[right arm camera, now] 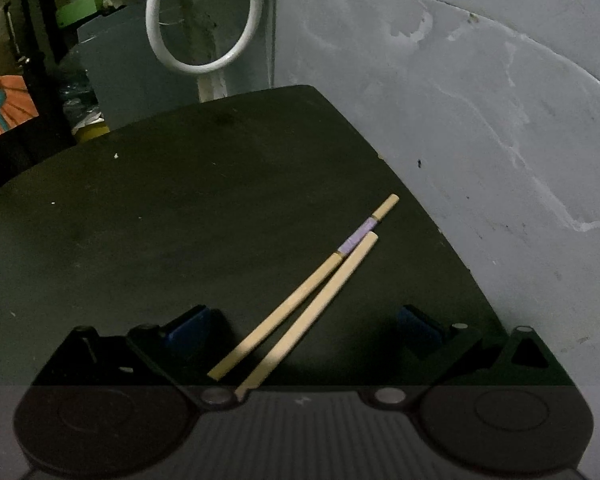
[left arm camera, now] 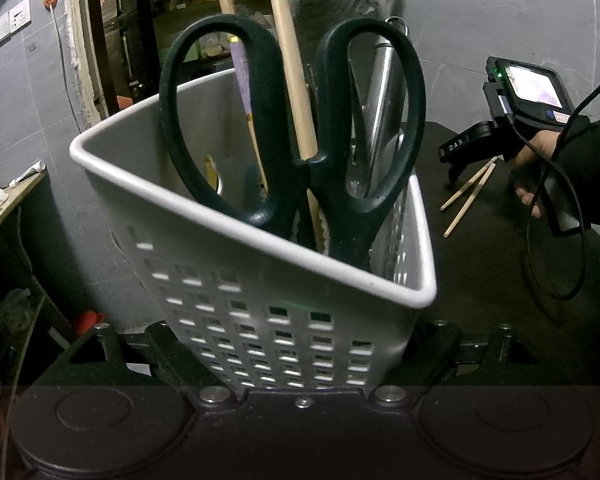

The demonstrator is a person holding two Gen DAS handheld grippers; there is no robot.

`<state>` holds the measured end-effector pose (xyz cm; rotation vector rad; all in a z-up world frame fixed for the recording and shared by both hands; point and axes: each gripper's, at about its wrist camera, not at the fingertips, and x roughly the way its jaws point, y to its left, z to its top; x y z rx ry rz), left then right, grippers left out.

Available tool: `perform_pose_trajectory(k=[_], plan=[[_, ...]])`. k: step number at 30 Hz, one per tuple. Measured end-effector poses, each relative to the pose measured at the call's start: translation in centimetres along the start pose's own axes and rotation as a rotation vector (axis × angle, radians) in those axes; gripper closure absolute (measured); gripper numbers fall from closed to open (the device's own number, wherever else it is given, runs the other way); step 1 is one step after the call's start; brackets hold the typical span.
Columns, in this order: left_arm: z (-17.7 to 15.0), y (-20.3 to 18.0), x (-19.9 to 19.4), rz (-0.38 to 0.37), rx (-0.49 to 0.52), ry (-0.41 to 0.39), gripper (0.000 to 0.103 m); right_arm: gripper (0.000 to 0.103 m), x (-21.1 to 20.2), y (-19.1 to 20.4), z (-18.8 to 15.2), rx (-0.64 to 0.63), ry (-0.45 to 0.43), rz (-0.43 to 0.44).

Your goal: Organize utensils

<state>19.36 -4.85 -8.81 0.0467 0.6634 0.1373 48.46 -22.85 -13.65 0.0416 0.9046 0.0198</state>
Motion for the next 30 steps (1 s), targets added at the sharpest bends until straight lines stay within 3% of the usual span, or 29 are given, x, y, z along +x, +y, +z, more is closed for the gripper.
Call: perform_pose_trajectory(k=[9, 13, 17, 24, 30], plan=[[-0.1, 0.1, 0.0, -0.006, -0.001, -0.001, 0.016, 0.045, -2.1, 0.2, -1.4, -0.048, -0.051, 0.047], [-0.1, 0.3, 0.1, -0.006, 0.004, 0.002, 0.016, 0.071, -3.0, -0.2, -2.4, -0.091, -0.062, 0.078], [0.0, 0.6, 0.1, -0.015, -0.002, 0.005, 0.016, 0.086, -4.1, -0.3, -3.5, -0.147, -0.049, 0.123], [0.0, 1.2, 0.0, -0.037, 0.003, -0.001, 0.018, 0.088, -7.9, -1.2, -7.1, -0.249, 0.006, 0.233], [-0.2, 1.6, 0.0, -0.052, 0.008, -0.007, 0.019, 0.088, -12.0, -2.1, -11.9, -0.409, 0.037, 0.342]])
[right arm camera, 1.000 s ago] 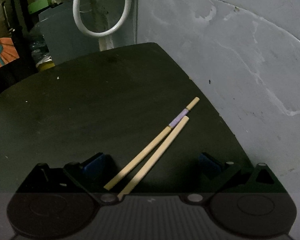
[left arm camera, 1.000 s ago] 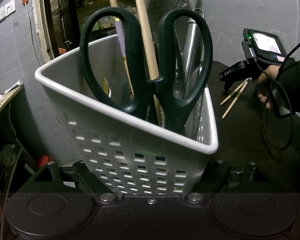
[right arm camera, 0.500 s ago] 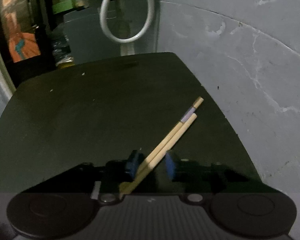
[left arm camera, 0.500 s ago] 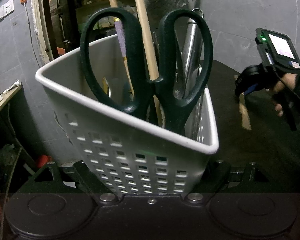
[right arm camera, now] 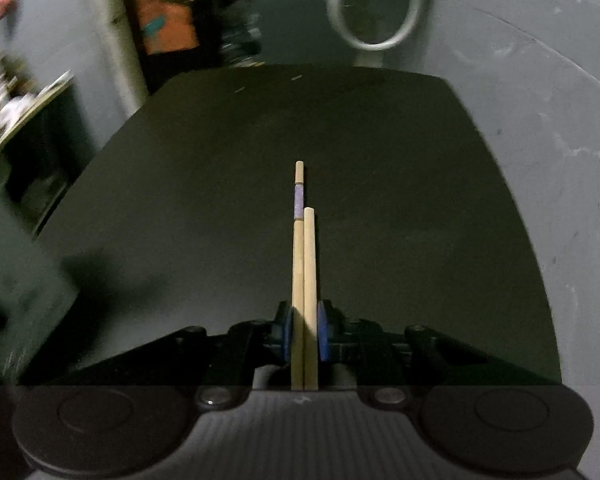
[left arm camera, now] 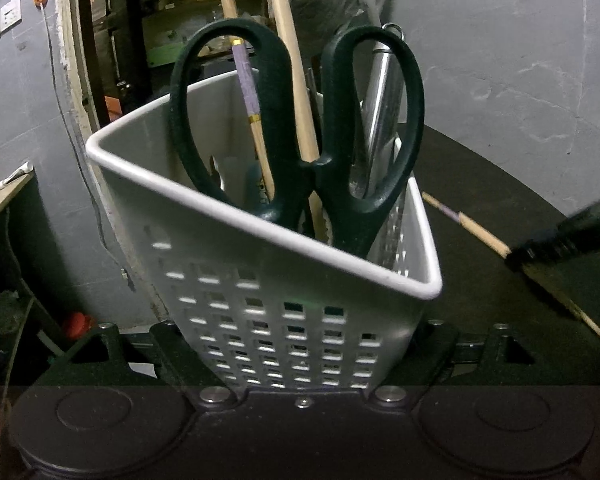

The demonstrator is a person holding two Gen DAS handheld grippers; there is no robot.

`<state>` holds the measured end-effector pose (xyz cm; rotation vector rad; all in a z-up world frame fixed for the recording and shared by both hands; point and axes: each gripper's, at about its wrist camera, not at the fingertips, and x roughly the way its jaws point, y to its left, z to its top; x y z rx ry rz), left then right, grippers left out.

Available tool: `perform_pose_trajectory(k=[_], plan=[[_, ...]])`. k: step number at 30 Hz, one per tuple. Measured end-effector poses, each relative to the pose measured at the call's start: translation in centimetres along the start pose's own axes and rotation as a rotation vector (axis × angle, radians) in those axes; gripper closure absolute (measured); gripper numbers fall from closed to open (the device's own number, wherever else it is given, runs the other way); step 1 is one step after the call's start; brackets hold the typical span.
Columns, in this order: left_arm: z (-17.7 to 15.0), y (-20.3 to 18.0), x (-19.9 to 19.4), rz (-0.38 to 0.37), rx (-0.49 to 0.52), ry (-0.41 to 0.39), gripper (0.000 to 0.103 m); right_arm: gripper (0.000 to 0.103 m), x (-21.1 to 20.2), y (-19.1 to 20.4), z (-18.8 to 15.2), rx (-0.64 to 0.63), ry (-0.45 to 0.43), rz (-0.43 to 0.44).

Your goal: Organize utensils

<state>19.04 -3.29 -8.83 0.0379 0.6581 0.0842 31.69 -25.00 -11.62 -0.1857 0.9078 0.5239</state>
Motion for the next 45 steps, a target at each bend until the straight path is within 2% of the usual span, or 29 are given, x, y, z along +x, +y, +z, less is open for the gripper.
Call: perform_pose_trajectory(k=[6, 13, 19, 24, 32, 38, 45], plan=[[-0.1, 0.2, -0.1, -0.013, 0.019, -0.001, 0.02, 0.088, -3.0, 2.7, -3.4, -0.078, 0.018, 0.046], [-0.3, 0.6, -0.1, -0.029, 0.035, -0.001, 0.021, 0.087, -4.3, 5.0, -5.3, -0.132, 0.023, 0.054], [-0.5, 1.0, -0.2, -0.043, 0.037, -0.006, 0.021, 0.074, -5.2, 4.1, -5.4, -0.077, -0.009, 0.034], [-0.5, 1.3, -0.3, -0.05, 0.031, -0.009, 0.021, 0.073, -5.5, 2.6, -5.2, -0.046, 0.006, 0.009], [-0.5, 1.7, -0.3, -0.056, 0.023, -0.008, 0.021, 0.074, -4.7, 3.7, -5.6, -0.094, 0.062, 0.011], [-0.5, 1.8, -0.5, -0.057, 0.022, -0.012, 0.021, 0.074, -5.1, 3.3, -5.4, -0.062, 0.047, 0.005], [-0.6, 1.8, -0.6, -0.055, 0.018, -0.014, 0.021, 0.074, -4.8, 2.9, -5.4, -0.072, 0.067, -0.019]])
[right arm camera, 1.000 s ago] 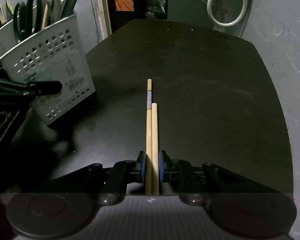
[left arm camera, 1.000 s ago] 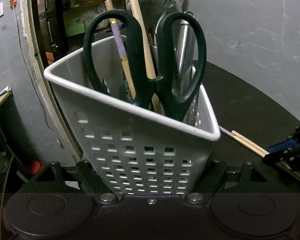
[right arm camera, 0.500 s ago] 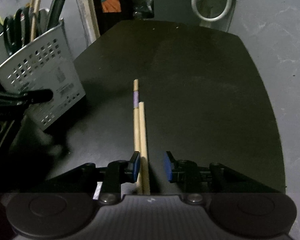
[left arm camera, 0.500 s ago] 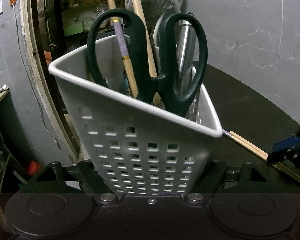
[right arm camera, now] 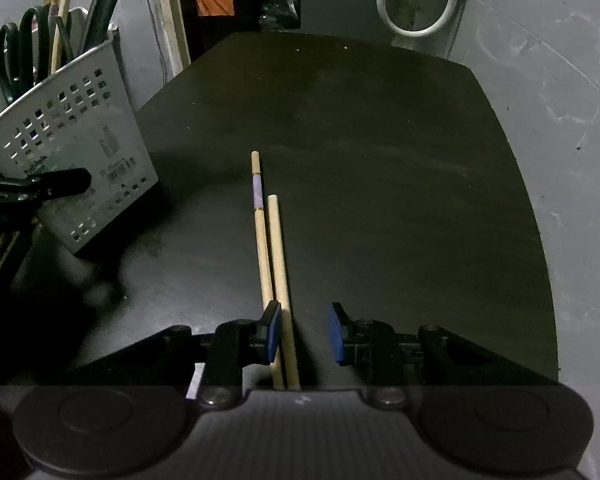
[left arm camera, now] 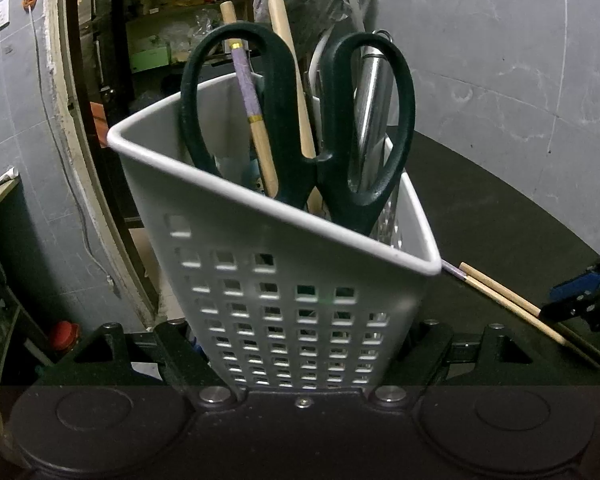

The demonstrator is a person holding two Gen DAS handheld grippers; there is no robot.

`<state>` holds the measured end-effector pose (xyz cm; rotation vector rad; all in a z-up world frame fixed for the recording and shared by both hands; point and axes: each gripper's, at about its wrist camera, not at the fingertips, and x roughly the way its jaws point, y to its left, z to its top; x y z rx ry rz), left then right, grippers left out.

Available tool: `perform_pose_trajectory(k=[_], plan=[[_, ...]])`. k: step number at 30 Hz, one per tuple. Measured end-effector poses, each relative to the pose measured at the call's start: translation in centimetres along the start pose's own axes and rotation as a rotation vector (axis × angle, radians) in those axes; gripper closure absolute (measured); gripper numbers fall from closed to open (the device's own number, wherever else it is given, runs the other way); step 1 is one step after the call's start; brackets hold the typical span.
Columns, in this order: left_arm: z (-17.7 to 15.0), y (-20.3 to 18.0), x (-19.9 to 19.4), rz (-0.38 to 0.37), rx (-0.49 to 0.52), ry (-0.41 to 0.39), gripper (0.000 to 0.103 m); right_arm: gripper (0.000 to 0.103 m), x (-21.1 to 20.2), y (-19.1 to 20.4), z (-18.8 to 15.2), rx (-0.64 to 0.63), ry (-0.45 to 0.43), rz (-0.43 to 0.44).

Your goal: Organize utensils

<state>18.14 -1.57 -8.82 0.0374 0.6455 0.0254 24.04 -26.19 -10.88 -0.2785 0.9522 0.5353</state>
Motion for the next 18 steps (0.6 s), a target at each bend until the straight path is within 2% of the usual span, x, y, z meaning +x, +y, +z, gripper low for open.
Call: perform_pose_trajectory(k=[4, 6, 8, 18], plan=[[0.0, -0.1, -0.1, 0.003, -0.002, 0.001, 0.021, 0.075, 0.5, 0.3, -0.1, -0.036, 0.015, -0.003], [0.0, -0.2, -0.1, 0.005, -0.003, 0.001, 0.021, 0.081, 0.6, 0.4, 0.1, -0.045, 0.014, 0.0], [-0.1, -0.3, -0.1, 0.007, -0.003, 0.003, 0.021, 0.095, 0.8, 0.6, 0.3, -0.058, 0.013, -0.003], [-0.2, -0.5, -0.2, 0.017, -0.002, 0.004, 0.021, 0.096, 2.5, -0.7, 4.2, -0.031, -0.027, 0.063]])
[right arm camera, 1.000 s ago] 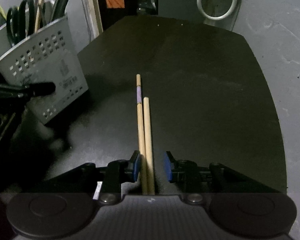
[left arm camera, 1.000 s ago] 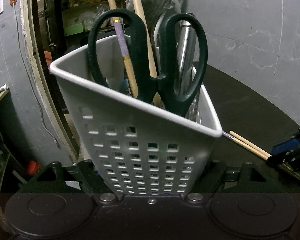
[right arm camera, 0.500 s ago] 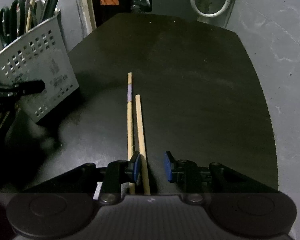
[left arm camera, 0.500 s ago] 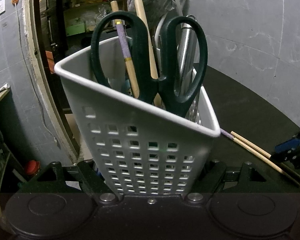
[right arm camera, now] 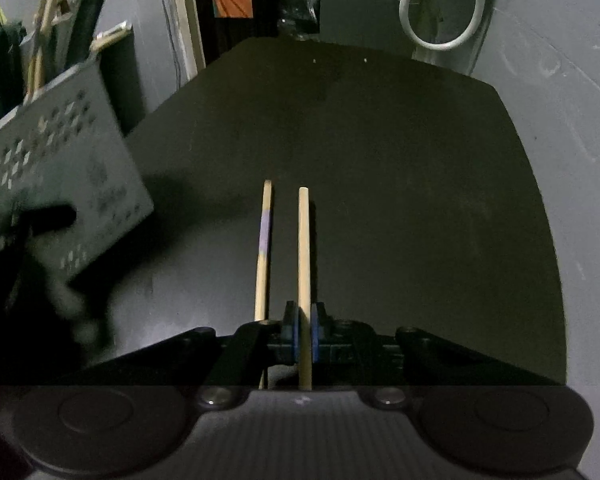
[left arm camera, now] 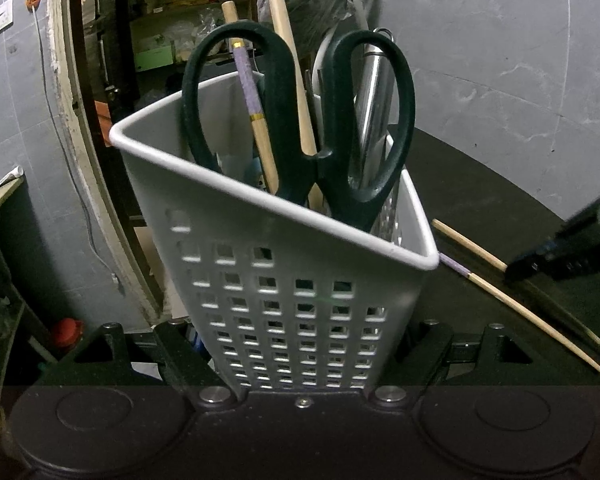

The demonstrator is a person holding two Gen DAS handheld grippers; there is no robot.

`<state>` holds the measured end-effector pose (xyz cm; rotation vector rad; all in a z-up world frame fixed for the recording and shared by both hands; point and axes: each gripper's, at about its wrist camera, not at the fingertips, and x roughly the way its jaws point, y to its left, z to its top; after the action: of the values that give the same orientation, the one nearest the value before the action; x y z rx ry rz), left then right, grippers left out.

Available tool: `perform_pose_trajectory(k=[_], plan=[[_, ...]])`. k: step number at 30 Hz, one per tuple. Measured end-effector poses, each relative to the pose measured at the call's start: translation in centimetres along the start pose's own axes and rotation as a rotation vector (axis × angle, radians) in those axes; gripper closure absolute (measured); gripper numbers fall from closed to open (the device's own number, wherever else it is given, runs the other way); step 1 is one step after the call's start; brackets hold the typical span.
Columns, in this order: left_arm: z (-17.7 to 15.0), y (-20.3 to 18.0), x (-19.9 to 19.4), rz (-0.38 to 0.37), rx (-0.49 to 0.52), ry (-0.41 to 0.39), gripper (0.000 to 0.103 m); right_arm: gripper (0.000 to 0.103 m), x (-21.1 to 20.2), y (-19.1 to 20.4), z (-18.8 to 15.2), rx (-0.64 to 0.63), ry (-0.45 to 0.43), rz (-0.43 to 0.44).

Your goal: Organize utensils

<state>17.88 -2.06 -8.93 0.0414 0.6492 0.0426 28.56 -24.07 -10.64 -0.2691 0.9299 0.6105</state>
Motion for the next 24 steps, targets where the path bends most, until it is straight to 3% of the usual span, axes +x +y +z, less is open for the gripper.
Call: perform_pose_trajectory(k=[12, 24], plan=[[0.2, -0.2, 0.0, 0.001, -0.001, 0.0, 0.021, 0.094, 1.6, -0.6, 1.4, 0.059, 0.034, 0.068], [0.1, 0.1, -0.3, -0.006, -0.002, -0.007, 0.021, 0.096, 1.1, 0.2, 0.6, 0.014, 0.05, 0.059]])
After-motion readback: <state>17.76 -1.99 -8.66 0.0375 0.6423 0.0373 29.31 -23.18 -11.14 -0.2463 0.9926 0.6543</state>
